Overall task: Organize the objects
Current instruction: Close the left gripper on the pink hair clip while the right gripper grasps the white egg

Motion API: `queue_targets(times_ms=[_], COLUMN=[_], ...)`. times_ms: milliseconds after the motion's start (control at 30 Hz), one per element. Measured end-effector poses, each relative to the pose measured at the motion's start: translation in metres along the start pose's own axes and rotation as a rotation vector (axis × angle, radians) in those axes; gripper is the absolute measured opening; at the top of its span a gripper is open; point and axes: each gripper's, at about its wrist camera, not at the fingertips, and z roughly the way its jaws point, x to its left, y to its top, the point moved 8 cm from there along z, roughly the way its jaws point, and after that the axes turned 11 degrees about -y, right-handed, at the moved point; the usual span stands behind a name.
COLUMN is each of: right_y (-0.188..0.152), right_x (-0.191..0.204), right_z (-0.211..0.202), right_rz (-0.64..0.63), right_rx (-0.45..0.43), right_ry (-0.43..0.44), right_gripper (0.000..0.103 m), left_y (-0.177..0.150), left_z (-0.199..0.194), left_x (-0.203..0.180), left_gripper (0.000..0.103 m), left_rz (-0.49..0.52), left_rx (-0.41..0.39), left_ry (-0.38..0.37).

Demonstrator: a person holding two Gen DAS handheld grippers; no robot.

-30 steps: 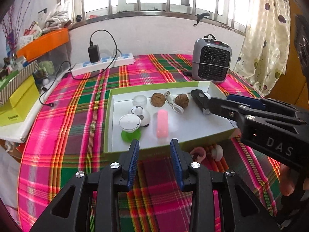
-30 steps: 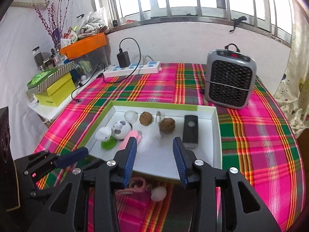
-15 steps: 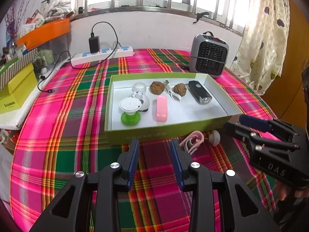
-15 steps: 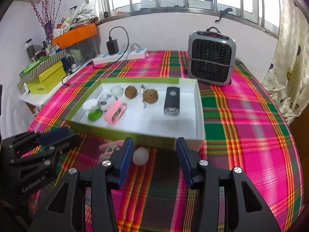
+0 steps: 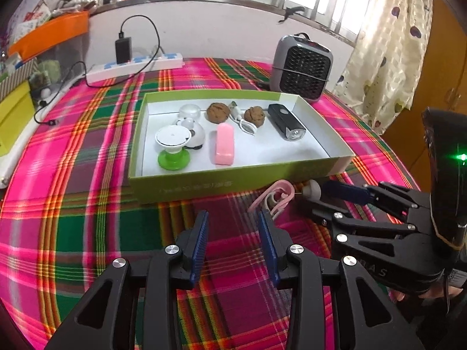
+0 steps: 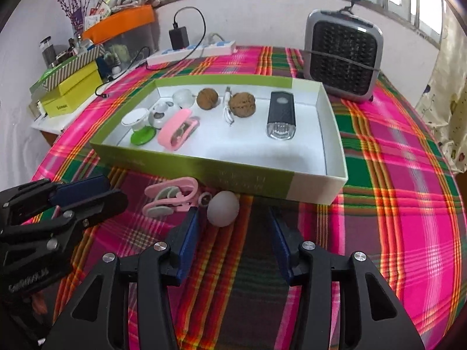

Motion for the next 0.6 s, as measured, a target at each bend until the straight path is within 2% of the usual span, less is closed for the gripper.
queue_targets(times_ms=[467,600], right_y=[0.005,0.006], right_x=[0.000,0.000], right_z=[0.004,0.003], right_rz=[-0.011,-0.008], right_rx=[0.001,-0.001], right_ry=[0.001,0.008], right_gripper=[0.048,0.037], left_y=[0.003,0.005], left_z=[0.006,0.008], left_x=[-0.011,-0.015], left_gripper=[0.034,0.035], left_rz=[0.056,0.069], left_rx=[0.019,0.021], left_ry=[-0.029,-0.036])
